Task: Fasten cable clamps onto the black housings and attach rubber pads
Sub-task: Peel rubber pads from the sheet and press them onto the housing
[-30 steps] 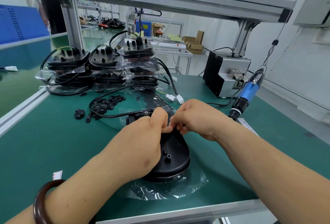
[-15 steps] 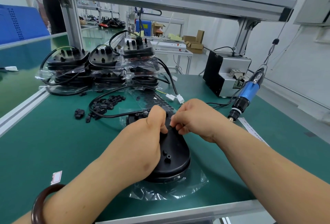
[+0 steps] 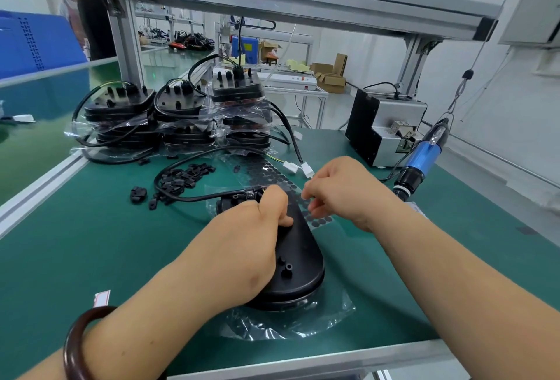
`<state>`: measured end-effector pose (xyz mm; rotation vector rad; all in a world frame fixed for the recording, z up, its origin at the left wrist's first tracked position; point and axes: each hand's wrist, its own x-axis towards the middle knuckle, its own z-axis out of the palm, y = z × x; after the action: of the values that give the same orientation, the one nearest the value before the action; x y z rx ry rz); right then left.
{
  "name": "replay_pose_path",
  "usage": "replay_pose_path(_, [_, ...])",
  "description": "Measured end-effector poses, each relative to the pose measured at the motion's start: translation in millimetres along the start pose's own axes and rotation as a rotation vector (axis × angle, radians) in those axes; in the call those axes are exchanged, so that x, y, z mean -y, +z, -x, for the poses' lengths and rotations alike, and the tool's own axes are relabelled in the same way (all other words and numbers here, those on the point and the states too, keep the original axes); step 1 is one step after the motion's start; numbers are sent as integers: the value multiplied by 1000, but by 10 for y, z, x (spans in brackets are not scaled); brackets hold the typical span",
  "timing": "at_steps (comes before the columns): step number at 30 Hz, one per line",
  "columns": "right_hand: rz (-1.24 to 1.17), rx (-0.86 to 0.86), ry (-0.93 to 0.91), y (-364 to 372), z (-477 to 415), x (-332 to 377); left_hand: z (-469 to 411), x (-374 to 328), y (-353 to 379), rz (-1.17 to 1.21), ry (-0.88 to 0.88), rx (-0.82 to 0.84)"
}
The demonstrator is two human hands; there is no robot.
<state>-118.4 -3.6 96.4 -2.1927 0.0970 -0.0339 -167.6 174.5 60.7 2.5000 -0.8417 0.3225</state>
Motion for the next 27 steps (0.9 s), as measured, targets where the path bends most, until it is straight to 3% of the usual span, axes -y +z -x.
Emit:
replay_pose_path(10, [-80,-25,35,2,-68,-21,-81,-18,-23,-123,13,153])
replay_pose_path(21, [-96,-90,80,-101,-311,-15,-69,-77,14,-73,-25,86])
replay_pose_path(27, [-68,-93,32,-71,-631,93,-65,-83,-46,-104,-63,142])
